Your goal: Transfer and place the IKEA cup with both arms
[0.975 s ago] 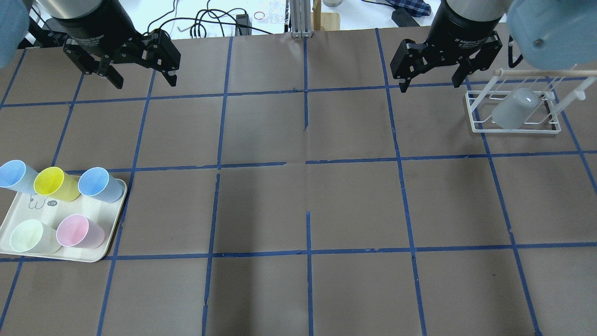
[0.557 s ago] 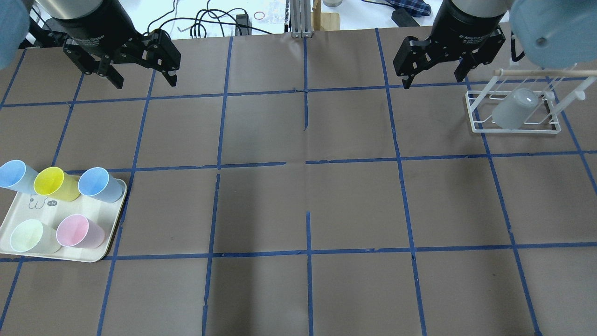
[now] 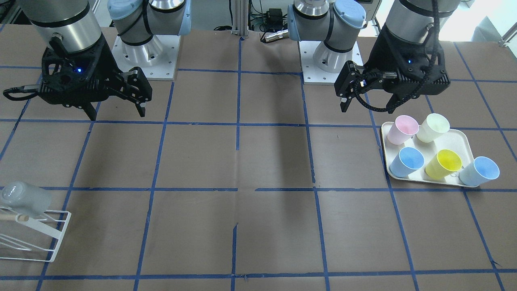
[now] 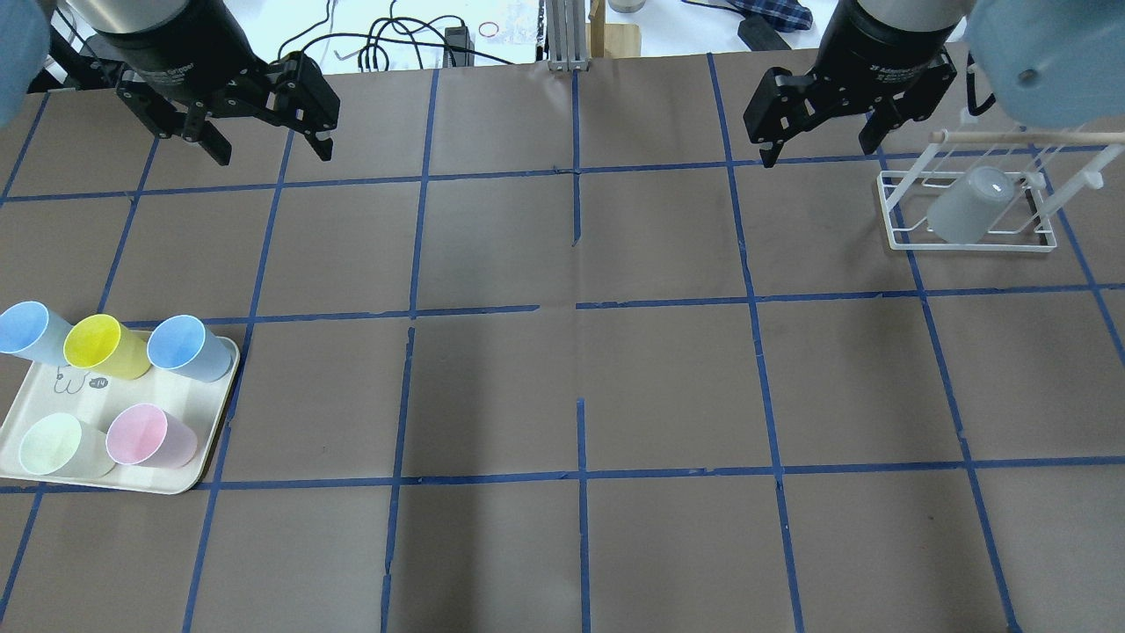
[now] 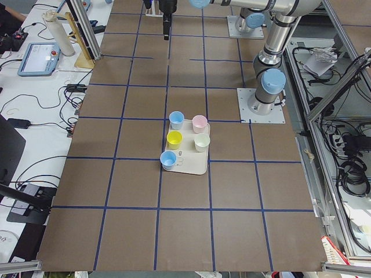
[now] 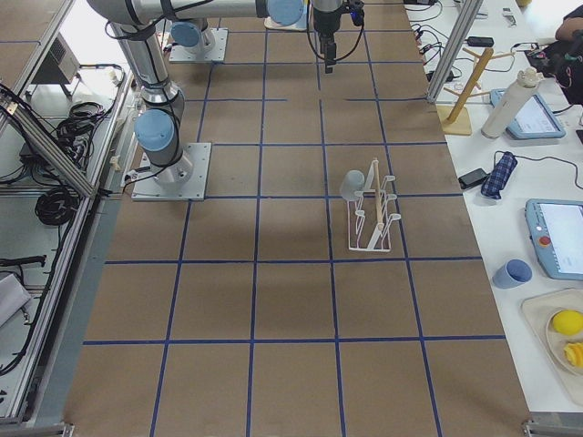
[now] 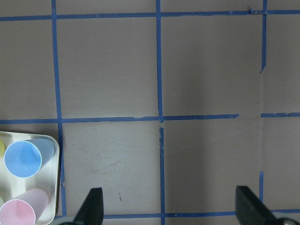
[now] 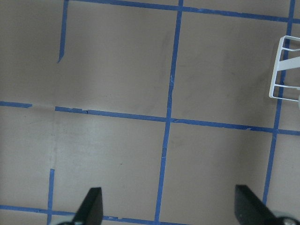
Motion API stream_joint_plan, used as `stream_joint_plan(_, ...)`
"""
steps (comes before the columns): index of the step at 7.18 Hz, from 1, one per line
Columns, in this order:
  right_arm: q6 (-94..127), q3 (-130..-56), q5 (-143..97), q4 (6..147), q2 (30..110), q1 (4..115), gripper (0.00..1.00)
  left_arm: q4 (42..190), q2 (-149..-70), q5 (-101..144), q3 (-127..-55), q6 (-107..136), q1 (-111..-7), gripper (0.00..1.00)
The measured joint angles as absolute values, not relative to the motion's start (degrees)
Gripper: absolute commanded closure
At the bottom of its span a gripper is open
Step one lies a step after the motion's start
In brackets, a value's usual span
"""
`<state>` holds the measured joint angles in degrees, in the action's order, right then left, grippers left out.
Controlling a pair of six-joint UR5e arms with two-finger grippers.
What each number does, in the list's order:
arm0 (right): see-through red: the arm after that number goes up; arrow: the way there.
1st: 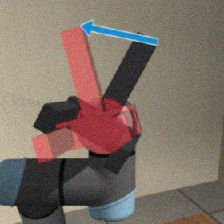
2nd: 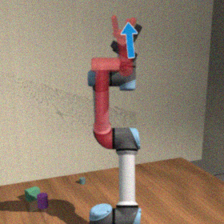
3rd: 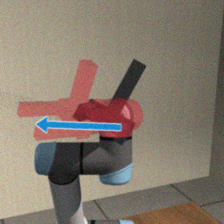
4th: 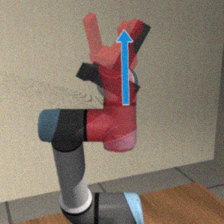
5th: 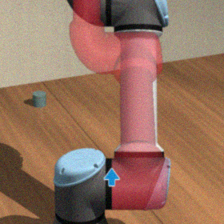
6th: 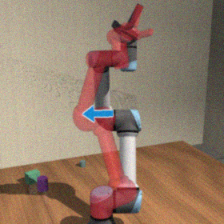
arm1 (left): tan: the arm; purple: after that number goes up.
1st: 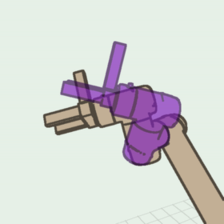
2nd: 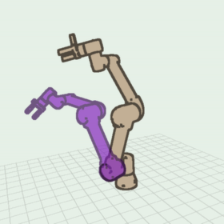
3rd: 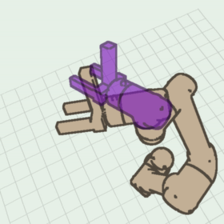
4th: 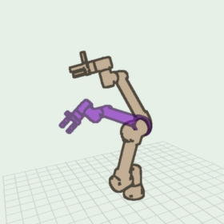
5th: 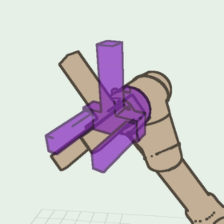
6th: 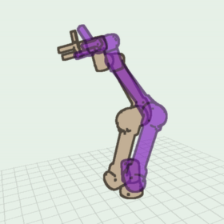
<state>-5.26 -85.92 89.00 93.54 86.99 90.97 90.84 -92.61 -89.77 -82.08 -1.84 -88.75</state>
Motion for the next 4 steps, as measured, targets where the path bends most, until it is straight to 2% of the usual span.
stream_joint_plan(4,-5.5,-85.8,89.2,93.5,87.0,90.9,0.00,90.7,-92.7,-89.9,-82.1,-1.8,-88.8,0.00)
